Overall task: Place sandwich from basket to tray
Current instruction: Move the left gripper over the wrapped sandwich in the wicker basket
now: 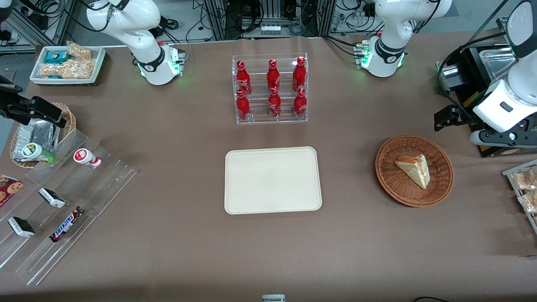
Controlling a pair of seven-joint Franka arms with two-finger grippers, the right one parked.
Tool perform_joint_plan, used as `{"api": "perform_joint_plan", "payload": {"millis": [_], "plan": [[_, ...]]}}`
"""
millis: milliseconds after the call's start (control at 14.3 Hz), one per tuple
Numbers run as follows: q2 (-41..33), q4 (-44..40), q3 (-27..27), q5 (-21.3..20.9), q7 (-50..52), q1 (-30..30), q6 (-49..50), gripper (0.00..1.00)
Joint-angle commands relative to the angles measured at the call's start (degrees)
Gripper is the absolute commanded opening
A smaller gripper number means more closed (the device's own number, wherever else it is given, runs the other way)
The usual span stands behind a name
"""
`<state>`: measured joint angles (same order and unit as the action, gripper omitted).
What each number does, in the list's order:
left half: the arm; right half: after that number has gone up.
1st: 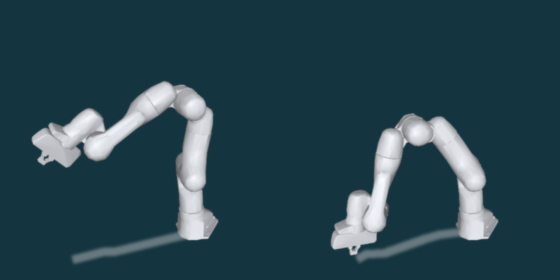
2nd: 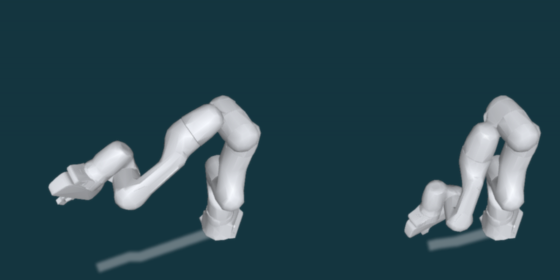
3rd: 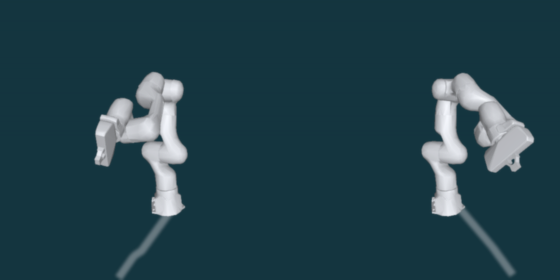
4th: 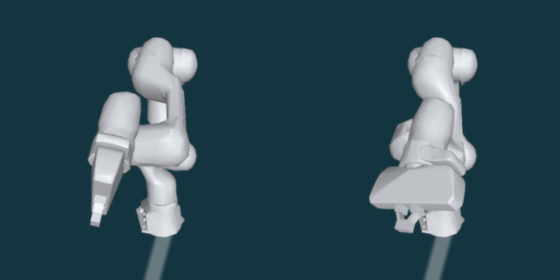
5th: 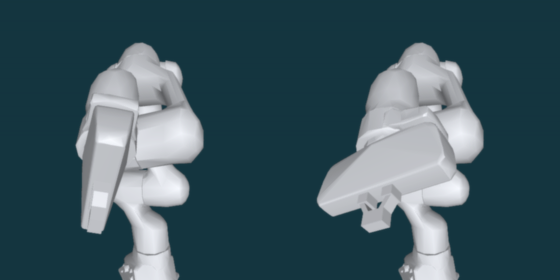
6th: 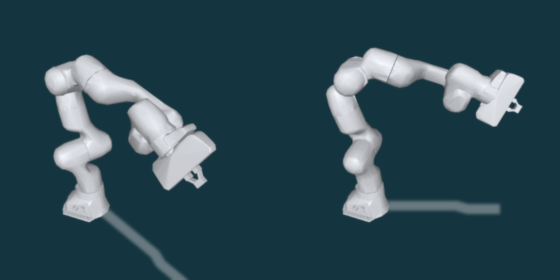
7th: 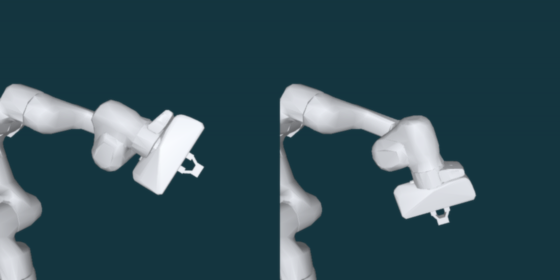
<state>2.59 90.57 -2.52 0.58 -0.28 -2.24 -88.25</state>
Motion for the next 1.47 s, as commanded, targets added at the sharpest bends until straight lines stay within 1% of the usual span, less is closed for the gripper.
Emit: {"api": "perform_joint_plan", "payload": {"millis": [0,350,559,839,979,1189,1329,1399], "plan": [[0.2,-0.8,0.6,-0.1,-0.9,-0.6,1.1,1.00],[0.2,-0.8,0.6,-0.1,-0.6,-0.7,1.1,1.00],[0.3,-0.8,0.6,0.0,-0.6,-0.6,3.7,1.00],[0.8,-0.1,0.9,0.0,-0.7,0.0,3.2,1.00],[0.9,1.7,0.9,-0.2,-0.3,0.0,3.1,1.00],[2.6,4.3,0.9,-0.6,-0.3,2.8,2.6,1.00],[4.3,7.3,0.9,-2.6,-0.1,4.0,-1.6,1.00],[4.5,9.9,0.9,-3.0,0.0,4.0,-4.6,1.00]]}}
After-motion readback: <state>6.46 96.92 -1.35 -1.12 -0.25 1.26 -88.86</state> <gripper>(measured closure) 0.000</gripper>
